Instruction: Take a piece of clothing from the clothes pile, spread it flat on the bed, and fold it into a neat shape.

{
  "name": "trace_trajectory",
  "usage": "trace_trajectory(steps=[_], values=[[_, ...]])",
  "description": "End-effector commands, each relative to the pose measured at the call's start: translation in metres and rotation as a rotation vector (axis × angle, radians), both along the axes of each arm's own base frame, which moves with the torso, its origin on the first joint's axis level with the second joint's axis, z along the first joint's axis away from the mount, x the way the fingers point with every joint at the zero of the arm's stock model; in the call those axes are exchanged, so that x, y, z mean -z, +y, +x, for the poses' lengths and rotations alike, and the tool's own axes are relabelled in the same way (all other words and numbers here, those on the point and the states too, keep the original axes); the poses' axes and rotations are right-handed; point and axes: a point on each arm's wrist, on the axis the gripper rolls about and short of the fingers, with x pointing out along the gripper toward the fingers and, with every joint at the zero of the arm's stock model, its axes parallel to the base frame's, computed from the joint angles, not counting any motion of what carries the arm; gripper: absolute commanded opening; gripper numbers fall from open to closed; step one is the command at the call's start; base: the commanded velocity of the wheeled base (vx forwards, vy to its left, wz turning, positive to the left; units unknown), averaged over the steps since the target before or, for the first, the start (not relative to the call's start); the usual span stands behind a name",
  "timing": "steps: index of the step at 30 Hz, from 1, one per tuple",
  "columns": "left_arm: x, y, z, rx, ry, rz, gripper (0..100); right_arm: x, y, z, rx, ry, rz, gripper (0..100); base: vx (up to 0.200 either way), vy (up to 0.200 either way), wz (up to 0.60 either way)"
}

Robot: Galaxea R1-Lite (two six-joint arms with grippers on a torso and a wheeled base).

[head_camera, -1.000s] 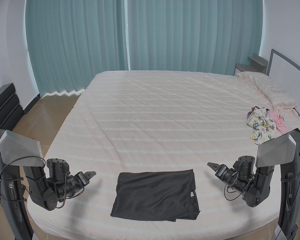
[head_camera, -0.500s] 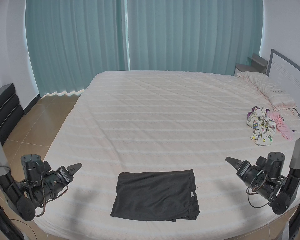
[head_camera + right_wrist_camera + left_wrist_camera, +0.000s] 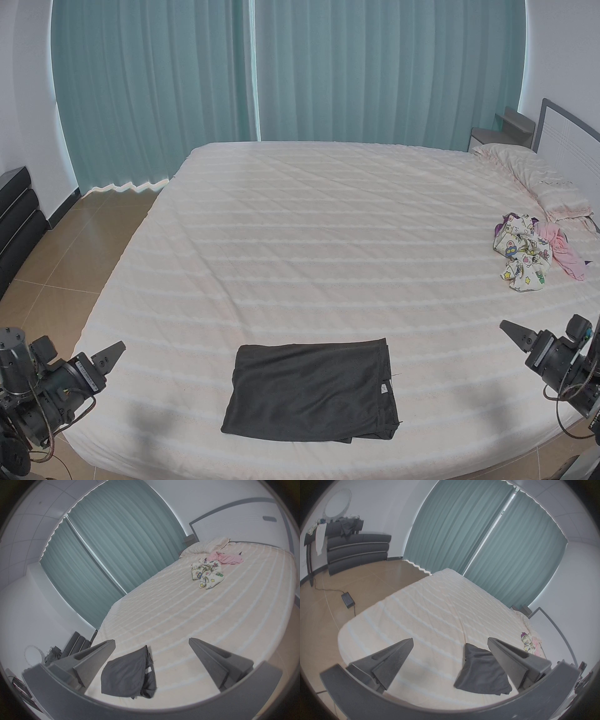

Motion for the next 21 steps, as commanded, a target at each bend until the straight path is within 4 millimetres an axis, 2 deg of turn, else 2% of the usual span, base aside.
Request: trace_trajectory(steps=[1,2,4,9,12,21], values=[[-0.015,0.009,-0.079,-0.033,-0.208,0.127,100,-0.01,-0.023,-0.089,0.005,-0.15,-0.078,100,0.0,0.0,0.0],[-0.015,0.009,-0.079,-0.033,-0.208,0.127,100,-0.01,-0.023,-0.089,0.005,-0.15,-0.078,100,0.0,0.0,0.0],[-0.009,0.012,-0.103,-0.03,-0.255,0.146,100,0.001,-0.03,-0.121,-0.006,-0.22,-0.127,100,0.0,0.0,0.0],[0.007,0.014,-0.128,-0.01,-0.272,0.216,100,0.028,-0.038,-0.155,-0.032,-0.257,-0.234,100,0.0,0.0,0.0],[0.016,0.015,-0.137,-0.004,-0.265,0.244,100,0.028,-0.038,-0.155,0.012,-0.247,-0.23,100,0.0,0.0,0.0],[0.018,0.016,-0.149,-0.113,-0.368,0.3,100,0.027,-0.036,-0.156,0.112,-0.243,-0.276,100,0.0,0.0,0.0]])
